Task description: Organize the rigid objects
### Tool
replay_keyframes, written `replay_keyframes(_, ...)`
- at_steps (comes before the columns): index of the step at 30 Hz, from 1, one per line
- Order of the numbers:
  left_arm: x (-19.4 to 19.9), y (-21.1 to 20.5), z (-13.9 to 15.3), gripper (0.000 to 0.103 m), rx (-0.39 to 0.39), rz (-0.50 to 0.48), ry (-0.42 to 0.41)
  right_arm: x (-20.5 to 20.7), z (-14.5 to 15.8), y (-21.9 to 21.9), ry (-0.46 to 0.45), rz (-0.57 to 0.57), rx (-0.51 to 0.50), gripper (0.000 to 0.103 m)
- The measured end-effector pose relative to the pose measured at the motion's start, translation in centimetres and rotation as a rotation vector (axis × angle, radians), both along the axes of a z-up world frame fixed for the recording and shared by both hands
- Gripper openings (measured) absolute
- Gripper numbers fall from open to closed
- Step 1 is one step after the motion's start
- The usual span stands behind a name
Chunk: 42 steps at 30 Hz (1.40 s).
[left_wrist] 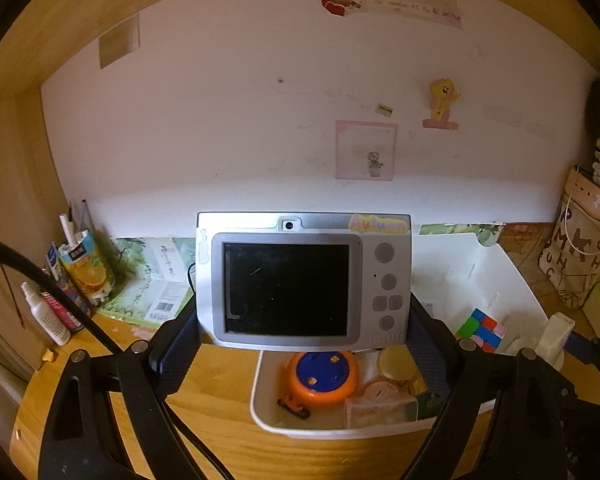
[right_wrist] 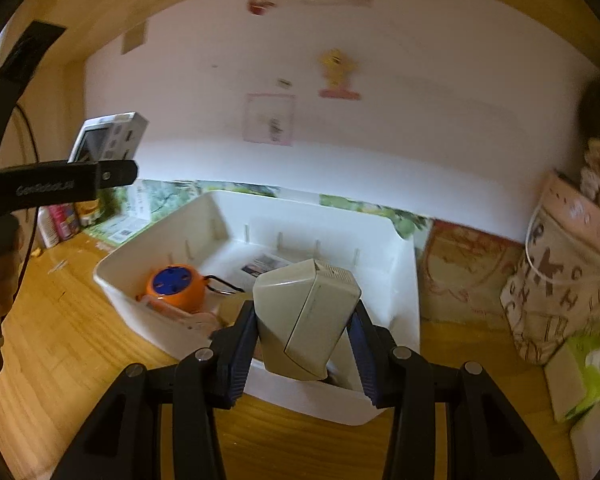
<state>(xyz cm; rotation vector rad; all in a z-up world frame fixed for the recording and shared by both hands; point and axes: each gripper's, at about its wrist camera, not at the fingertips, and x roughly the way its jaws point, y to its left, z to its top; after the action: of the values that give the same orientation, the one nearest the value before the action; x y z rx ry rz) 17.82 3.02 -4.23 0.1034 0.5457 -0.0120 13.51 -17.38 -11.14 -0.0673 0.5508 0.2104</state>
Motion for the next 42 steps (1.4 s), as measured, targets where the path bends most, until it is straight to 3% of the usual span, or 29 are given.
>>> replay_keyframes(16, 2.7, -3.1, -2.1, 0.094, 0.084, -0.046, 0.049, 2.1, -1.6, -1.5, 0.090, -0.049, 0.023, 0.046)
replay_keyframes(18, 2.9, -3.0, -2.2, 0.094, 0.077, -0.039, 0.053, 2.2, -1.7, -1.6, 0.097, -0.052, 0.023, 0.048)
replay_keyframes(20, 2.4, -3.0, -1.8, 0.096, 0.078, -0.038, 0.008, 2.2, -1.7, -1.7, 0.097, -0.052, 0.032, 0.064)
replay_keyframes(21, 2.2, -3.1, -1.5, 0.099, 0.083, -0.042, -0.006, 2.2, -1.6, -1.8, 0.094, -0.054, 0.036, 0.067)
replay_keyframes(34, 0.7, -2.9, 0.2, 0.100, 0.053, -0.038, -0.020, 1.5, -0.6, -2.2, 0.094, -0.063, 0.068, 0.080)
replay_keyframes(42, -1.4, -2.5, 0.6, 0.100, 0.027, -0.015, 0.007, 0.7, 0.0, -3.4, 0.120, -0.070, 0.133, 0.082)
